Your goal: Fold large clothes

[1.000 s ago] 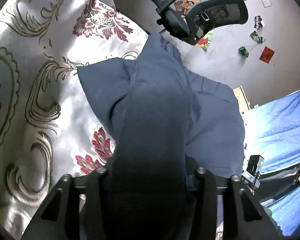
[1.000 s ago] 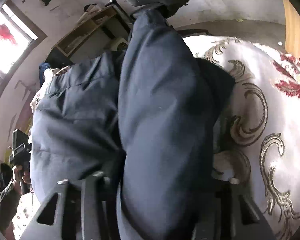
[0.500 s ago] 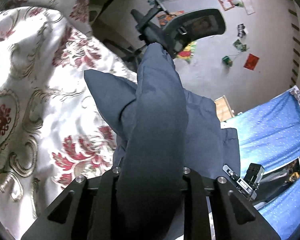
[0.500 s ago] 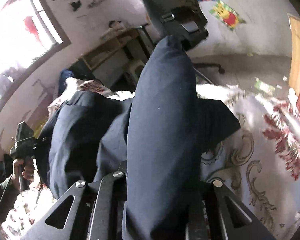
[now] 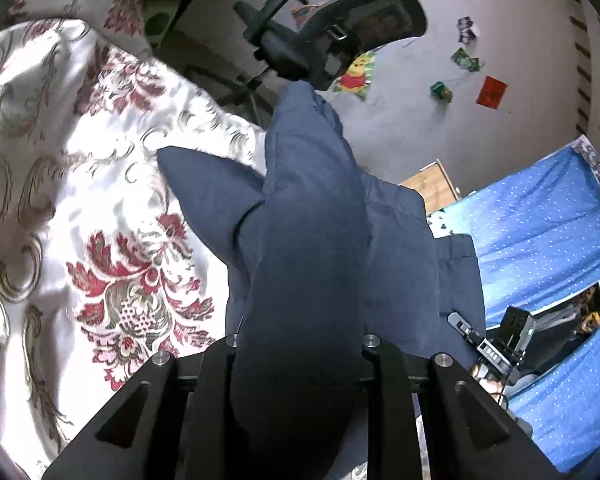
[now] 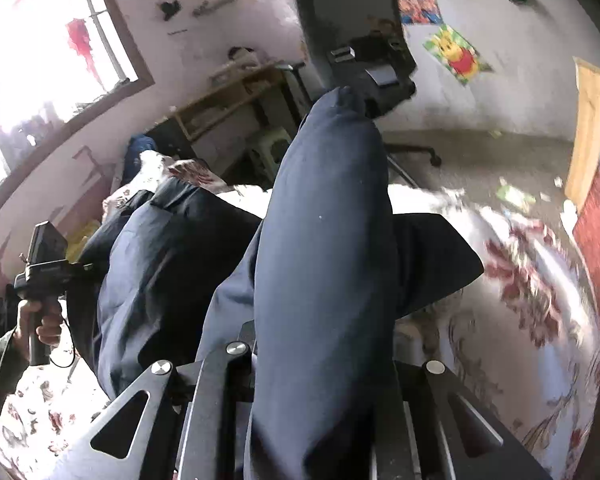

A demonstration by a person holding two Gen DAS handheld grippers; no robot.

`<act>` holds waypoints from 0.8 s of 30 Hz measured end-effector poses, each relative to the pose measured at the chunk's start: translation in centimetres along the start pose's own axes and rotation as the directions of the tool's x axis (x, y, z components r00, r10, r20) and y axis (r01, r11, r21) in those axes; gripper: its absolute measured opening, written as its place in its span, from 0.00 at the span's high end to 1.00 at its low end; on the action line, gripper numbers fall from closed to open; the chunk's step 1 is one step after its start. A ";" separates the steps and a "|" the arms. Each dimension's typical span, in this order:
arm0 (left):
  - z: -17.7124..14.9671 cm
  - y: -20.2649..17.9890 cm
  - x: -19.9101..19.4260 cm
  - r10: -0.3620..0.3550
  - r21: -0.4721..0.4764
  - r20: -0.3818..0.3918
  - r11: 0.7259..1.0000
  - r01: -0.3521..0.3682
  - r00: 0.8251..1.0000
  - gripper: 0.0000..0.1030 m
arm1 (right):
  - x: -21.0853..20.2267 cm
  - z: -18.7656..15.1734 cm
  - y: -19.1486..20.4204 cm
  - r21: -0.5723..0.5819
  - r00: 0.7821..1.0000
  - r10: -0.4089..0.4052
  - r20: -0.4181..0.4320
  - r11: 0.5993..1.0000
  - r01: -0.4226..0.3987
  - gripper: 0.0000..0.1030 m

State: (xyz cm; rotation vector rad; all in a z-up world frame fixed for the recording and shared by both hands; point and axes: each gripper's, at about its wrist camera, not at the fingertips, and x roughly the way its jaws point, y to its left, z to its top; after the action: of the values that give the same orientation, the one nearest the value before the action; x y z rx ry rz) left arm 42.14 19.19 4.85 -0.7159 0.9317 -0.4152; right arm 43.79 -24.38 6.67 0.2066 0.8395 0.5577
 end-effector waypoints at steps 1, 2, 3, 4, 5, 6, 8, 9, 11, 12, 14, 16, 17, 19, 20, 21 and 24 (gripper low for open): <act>-0.1 0.2 0.1 0.000 -0.005 -0.002 1.000 0.000 1.000 0.83 | 0.1 -0.4 -0.4 0.016 1.000 0.001 0.001 1.000 -0.001 0.83; -0.2 0.3 0.2 0.002 -0.010 -0.004 1.000 -0.002 1.000 0.83 | 0.3 -0.6 -0.7 0.025 1.000 -0.002 0.002 1.000 0.002 0.83; -0.3 0.5 0.3 0.006 -0.011 -0.005 1.000 -0.006 1.000 0.82 | 0.2 -0.7 -0.9 0.030 1.000 -0.007 0.001 1.000 0.007 0.83; -0.3 0.5 0.5 0.020 -0.006 -0.004 1.000 -0.020 1.000 0.82 | 0.4 -0.8 -1.2 0.036 1.000 -0.015 -0.004 0.999 0.015 0.83; -0.3 0.6 0.5 0.034 -0.003 -0.004 0.999 -0.034 0.999 0.82 | 0.4 -0.8 -1.3 0.035 1.000 -0.024 -0.010 0.999 0.024 0.82; -0.3 0.7 0.6 0.054 -0.004 -0.006 0.999 -0.054 0.999 0.80 | 0.6 -0.8 -1.4 0.031 0.999 -0.044 -0.020 0.999 0.045 0.78; -0.4 1.0 1.1 0.097 -0.004 -0.016 0.995 -0.097 0.995 0.77 | 1.1 -1.0 -1.5 0.024 0.995 -0.086 -0.046 0.996 0.088 0.75; -0.6 1.1 1.3 0.121 -0.007 -0.020 0.993 -0.121 0.992 0.75 | 1.1 -1.3 -1.7 0.020 0.994 -0.094 -0.055 0.995 0.095 0.74; -0.7 1.3 1.4 0.176 -0.014 -0.029 0.984 -0.176 0.984 0.69 | 1.5 -1.7 -1.6 0.009 0.989 -0.132 -0.070 0.991 0.133 0.67; -0.8 1.4 1.6 0.201 -0.018 -0.034 0.979 -0.201 0.979 0.67 | 1.5 -1.9 -1.8 0.008 0.988 -0.137 -0.076 0.990 0.138 0.63; -1.0 1.5 1.7 0.238 -0.026 -0.038 0.971 -0.239 0.970 0.60 | 1.7 -2.2 -1.8 0.011 0.982 -0.166 -0.088 0.986 0.168 0.52; -1.2 1.6 1.7 0.283 -0.023 -0.035 0.959 -0.284 0.959 0.50 | 1.7 -2.2 -1.9 0.015 0.976 -0.197 -0.089 0.980 0.199 0.38; -1.4 1.5 1.7 0.319 -0.014 -0.031 0.948 -0.319 0.947 0.48 | 1.8 -2.3 -1.9 0.018 0.973 -0.213 -0.092 0.976 0.215 0.36; -1.8 0.9 1.9 0.400 0.011 -0.015 0.917 -0.400 0.917 0.42 | 1.7 -2.4 -2.0 0.026 0.963 -0.254 -0.092 0.966 0.257 0.30; -2.1 0.8 2.0 0.423 0.022 -0.010 0.906 -0.423 0.906 0.40 | 1.7 -2.5 -2.1 0.031 0.960 -0.264 -0.090 0.963 0.267 0.30; -2.3 0.5 2.1 0.448 0.031 -0.002 0.894 -0.448 0.894 0.35 | 1.6 -2.6 -2.1 0.034 0.956 -0.279 -0.088 0.958 0.283 0.28; -3.1 -0.3 1.9 0.493 0.060 0.048 0.867 -0.495 0.869 0.31 | 0.8 -2.9 -1.6 0.014 0.927 -0.374 -0.039 0.927 0.375 0.11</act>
State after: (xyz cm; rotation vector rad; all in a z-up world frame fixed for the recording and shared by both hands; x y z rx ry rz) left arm 40.61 16.67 2.75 -0.3936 1.0267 0.0201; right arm 42.63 -25.46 3.62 0.0517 0.8930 0.1933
